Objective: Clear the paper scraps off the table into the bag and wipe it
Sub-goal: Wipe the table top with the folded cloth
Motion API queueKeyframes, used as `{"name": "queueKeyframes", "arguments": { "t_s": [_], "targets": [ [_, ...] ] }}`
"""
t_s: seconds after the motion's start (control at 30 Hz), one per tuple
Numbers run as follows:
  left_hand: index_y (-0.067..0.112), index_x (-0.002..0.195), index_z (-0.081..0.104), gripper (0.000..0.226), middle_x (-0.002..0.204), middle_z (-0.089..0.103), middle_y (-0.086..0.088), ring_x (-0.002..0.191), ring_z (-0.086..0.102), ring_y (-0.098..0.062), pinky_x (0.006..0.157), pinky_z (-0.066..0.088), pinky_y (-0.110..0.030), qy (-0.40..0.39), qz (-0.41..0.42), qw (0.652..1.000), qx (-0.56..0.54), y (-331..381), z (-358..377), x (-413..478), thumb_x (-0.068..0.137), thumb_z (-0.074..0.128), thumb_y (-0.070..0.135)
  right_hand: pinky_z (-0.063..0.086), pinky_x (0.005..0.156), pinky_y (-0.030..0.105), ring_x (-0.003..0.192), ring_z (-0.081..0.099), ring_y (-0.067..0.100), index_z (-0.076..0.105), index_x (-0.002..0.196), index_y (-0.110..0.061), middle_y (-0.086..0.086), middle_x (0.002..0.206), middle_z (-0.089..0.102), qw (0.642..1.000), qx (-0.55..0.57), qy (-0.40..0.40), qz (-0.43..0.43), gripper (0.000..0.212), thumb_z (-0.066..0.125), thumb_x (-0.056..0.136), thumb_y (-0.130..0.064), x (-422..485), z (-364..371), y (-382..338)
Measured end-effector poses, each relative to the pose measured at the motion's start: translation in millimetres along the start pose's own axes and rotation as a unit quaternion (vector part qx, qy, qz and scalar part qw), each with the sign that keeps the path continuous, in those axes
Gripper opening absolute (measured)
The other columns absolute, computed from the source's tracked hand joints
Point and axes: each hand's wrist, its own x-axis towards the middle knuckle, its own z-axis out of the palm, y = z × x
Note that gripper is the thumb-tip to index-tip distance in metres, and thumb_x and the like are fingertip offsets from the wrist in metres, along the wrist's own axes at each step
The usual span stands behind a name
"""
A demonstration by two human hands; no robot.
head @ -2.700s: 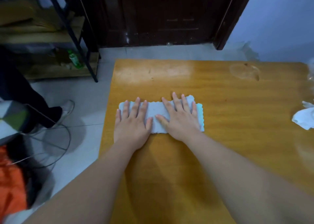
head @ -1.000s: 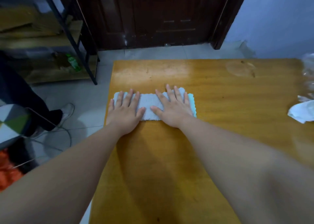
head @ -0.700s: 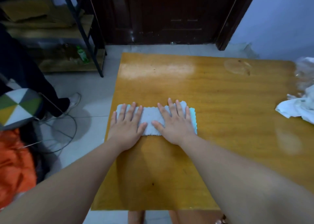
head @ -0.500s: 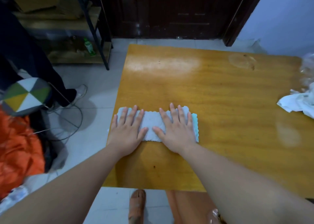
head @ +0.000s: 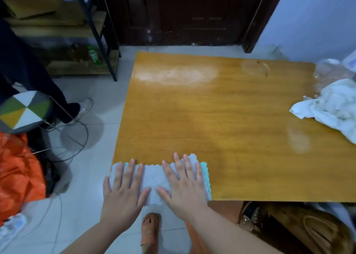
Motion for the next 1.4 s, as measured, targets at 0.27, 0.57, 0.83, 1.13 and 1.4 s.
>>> {"name": "queueKeyframes", "arguments": {
  "t_s": [0.27,0.57,0.83,1.13,1.4],
  "targets": [
    [0.02,0.138,0.038,0.066,0.145,0.037,-0.006,0.13,0.036,-0.034,0.085,0.037,-0.074,-0.009,-0.022,1.0,-0.014,55,1,-4,0.095,0.005,0.06,0.019,0.106,0.05,0.138,0.031,0.023,0.039,0.139,-0.038,0.001,0.149,0.039,1.0,0.006,-0.008,0.011,0.065,0.032,0.083,-0.07,-15,-6,47],
    [-0.003,0.134,0.051,0.07,0.143,0.04,-0.033,0.137,0.028,-0.044,0.114,0.016,-0.053,0.013,-0.015,1.0,-0.024,142,10,16,0.09,0.029,0.048,0.02,0.106,0.048,0.138,0.025,0.022,0.036,0.14,-0.04,0.001,0.149,0.039,0.998,0.001,-0.005,0.061,0.063,0.034,0.084,-0.07,-34,-14,117],
    [-0.006,0.137,0.046,0.089,0.145,0.044,-0.023,0.137,0.029,-0.032,0.114,0.015,-0.047,0.039,-0.009,0.998,-0.047,142,-4,69,0.094,0.009,0.062,0.015,0.11,0.048,0.139,0.025,0.027,0.037,0.139,-0.041,0.005,0.15,0.037,0.996,0.009,0.02,0.087,0.064,0.033,0.082,-0.071,12,-27,129],
    [0.007,0.149,0.03,0.089,0.158,0.028,-0.008,0.146,0.026,-0.026,0.115,0.01,-0.045,0.067,0.003,0.997,-0.028,141,-34,188,0.082,0.021,0.065,0.002,0.114,0.044,0.146,0.013,0.024,0.024,0.143,-0.045,0.0,0.157,0.019,0.993,0.006,0.06,0.099,0.068,0.018,0.083,-0.075,123,-43,157],
    [0.014,0.154,0.001,0.085,0.164,-0.002,0.0,0.15,-0.005,-0.016,0.12,-0.003,-0.043,0.07,0.01,0.997,-0.038,135,-73,329,0.091,0.025,0.065,-0.004,0.115,0.048,0.146,-0.006,0.021,0.005,0.145,-0.047,-0.005,0.16,-0.003,0.995,0.004,0.049,0.087,0.072,0.011,0.079,-0.076,254,-74,193]
  ]
}}
